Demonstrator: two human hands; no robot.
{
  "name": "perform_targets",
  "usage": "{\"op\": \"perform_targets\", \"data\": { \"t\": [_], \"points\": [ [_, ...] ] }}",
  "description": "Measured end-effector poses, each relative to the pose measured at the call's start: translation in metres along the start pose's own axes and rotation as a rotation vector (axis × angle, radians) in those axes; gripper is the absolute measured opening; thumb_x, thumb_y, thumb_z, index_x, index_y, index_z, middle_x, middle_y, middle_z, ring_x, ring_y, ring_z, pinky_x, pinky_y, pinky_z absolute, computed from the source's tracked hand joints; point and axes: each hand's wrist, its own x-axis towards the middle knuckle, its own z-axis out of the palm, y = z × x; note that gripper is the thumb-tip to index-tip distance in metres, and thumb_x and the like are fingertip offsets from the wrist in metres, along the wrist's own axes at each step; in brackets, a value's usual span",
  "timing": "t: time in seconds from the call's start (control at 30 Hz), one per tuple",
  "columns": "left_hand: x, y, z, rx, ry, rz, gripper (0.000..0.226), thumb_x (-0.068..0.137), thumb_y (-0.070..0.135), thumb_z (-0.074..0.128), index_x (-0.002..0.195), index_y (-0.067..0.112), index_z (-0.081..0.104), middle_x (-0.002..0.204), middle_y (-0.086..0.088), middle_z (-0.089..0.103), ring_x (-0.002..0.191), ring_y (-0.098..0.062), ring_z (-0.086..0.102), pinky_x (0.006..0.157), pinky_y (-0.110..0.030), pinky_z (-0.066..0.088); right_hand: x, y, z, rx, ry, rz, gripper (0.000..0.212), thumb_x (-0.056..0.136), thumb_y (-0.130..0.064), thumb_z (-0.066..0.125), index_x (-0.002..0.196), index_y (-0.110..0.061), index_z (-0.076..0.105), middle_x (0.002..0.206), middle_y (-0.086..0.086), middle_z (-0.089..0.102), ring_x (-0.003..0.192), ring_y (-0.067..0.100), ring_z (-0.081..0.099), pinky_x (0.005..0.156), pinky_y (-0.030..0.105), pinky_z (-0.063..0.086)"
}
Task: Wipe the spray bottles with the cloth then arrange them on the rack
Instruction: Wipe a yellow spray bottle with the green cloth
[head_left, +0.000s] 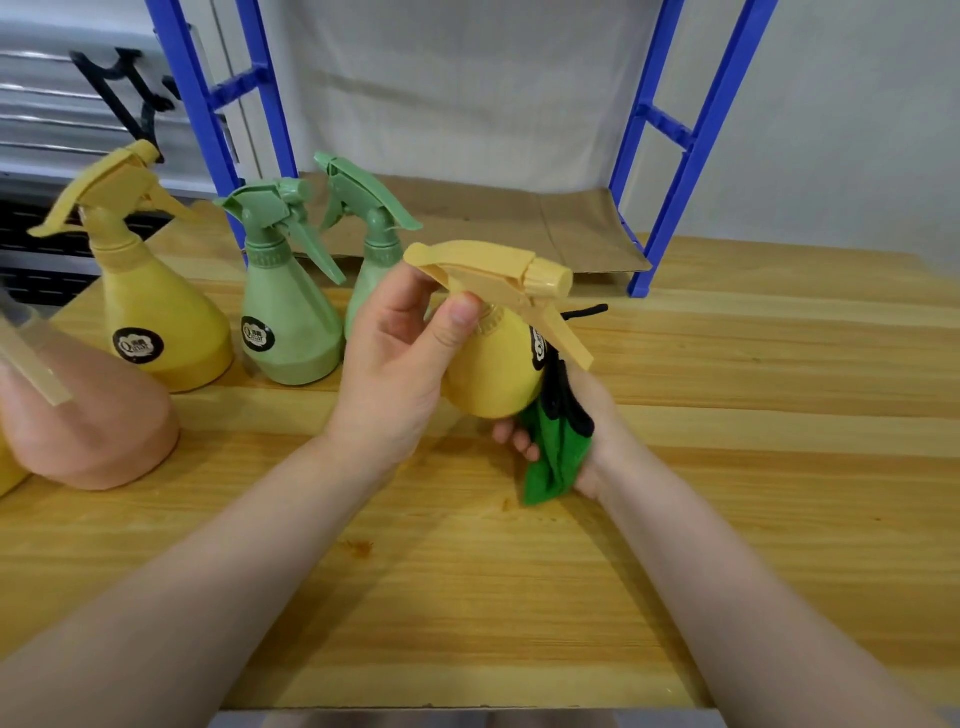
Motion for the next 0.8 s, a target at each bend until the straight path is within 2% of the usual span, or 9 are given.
{"op": "perform_targets", "data": {
  "t": [0.07, 0.13, 0.2, 0.27, 0.43, 0.53, 0.63, 0.73, 0.8],
  "points": [
    [0.001, -0.001, -0.002, 0.012, 0.025, 0.003, 0.023, 0.082, 0.044, 0.069, 0.103, 0.034, 0.070, 0.102, 0.012, 0.070, 0.101, -0.011, 0.062, 0.089, -0.029, 0.046, 0.005, 0.002, 0.000, -0.109, 0.131, -0.053, 0.062, 0.100, -0.059, 0.033, 0.089, -0.005, 0.062, 0.059, 0.019, 0.061, 0.042, 0.025, 0.057, 0.040, 0.024, 0.044],
    [0.002, 0.000, -0.003, 0.007, 0.040, 0.000, 0.023, 0.081, 0.044, 0.070, 0.102, 0.033, 0.071, 0.102, 0.011, 0.070, 0.102, -0.012, 0.062, 0.090, -0.029, 0.046, 0.009, 0.002, 0.002, -0.217, 0.251, -0.141, 0.067, 0.086, -0.072, 0.038, 0.088, -0.009, 0.061, 0.078, 0.022, 0.066, 0.073, 0.039, 0.069, 0.066, 0.040, 0.057],
    [0.004, 0.001, -0.005, -0.022, 0.056, -0.014, 0.023, 0.081, 0.042, 0.070, 0.101, 0.031, 0.072, 0.101, 0.010, 0.071, 0.101, -0.011, 0.062, 0.090, -0.029, 0.047, 0.004, -0.002, 0.003, -0.340, 0.314, -0.243, 0.080, 0.081, -0.079, 0.035, 0.088, -0.004, 0.062, 0.090, 0.027, 0.068, 0.089, 0.045, 0.066, 0.084, 0.052, 0.054],
    [0.007, 0.004, -0.008, -0.075, 0.081, -0.037, 0.021, 0.081, 0.038, 0.068, 0.099, 0.029, 0.073, 0.099, 0.012, 0.071, 0.098, -0.006, 0.062, 0.089, -0.028, 0.047, -0.004, -0.010, 0.000, -0.450, 0.329, -0.351, 0.075, 0.094, -0.067, 0.032, 0.078, 0.000, 0.062, 0.079, 0.020, 0.066, 0.079, 0.037, 0.063, 0.072, 0.037, 0.050],
    [0.012, 0.007, -0.013, -0.067, 0.107, -0.042, 0.016, 0.084, 0.030, 0.063, 0.097, 0.029, 0.073, 0.099, 0.012, 0.071, 0.098, -0.005, 0.063, 0.086, -0.024, 0.048, -0.011, -0.017, -0.012, -0.470, 0.294, -0.518, 0.049, 0.100, -0.055, 0.034, 0.063, -0.024, 0.043, 0.049, -0.013, 0.049, 0.050, 0.001, 0.047, 0.052, 0.020, 0.035],
    [0.013, 0.004, -0.016, 0.034, 0.104, -0.075, 0.011, 0.088, 0.029, 0.067, 0.098, 0.029, 0.073, 0.103, 0.006, 0.071, 0.103, -0.013, 0.063, 0.090, -0.029, 0.048, -0.013, -0.019, -0.016, -0.468, 0.234, -0.555, 0.023, 0.095, -0.051, 0.050, 0.093, -0.029, 0.055, 0.077, -0.018, 0.061, 0.076, 0.000, 0.059, 0.064, 0.019, 0.043],
    [0.013, 0.001, -0.019, 0.121, 0.114, -0.111, 0.017, 0.085, 0.031, 0.066, 0.100, 0.025, 0.071, 0.105, 0.001, 0.071, 0.106, -0.021, 0.063, 0.095, -0.038, 0.049, -0.023, -0.023, -0.019, -0.521, 0.160, -0.674, 0.040, 0.091, -0.040, 0.063, 0.126, -0.030, 0.045, 0.106, -0.021, 0.061, 0.098, -0.007, 0.060, 0.077, 0.015, 0.048],
    [0.014, 0.001, -0.019, 0.135, 0.141, -0.130, 0.017, 0.085, 0.035, 0.067, 0.098, 0.025, 0.071, 0.102, 0.000, 0.070, 0.102, -0.022, 0.064, 0.096, -0.043, 0.050, -0.037, -0.029, -0.026, -0.585, 0.135, -0.807, 0.053, 0.086, -0.046, 0.066, 0.130, -0.036, 0.038, 0.111, -0.034, 0.055, 0.106, -0.016, 0.054, 0.083, 0.004, 0.042],
    [0.014, 0.002, -0.019, 0.133, 0.153, -0.134, 0.013, 0.086, 0.034, 0.067, 0.096, 0.026, 0.071, 0.100, 0.001, 0.071, 0.101, -0.020, 0.064, 0.094, -0.041, 0.051, -0.045, -0.032, -0.035, -0.639, 0.141, -0.854, 0.059, 0.082, -0.052, 0.070, 0.129, -0.043, 0.035, 0.113, -0.039, 0.051, 0.111, -0.010, 0.053, 0.089, 0.011, 0.043]
  ]
}}
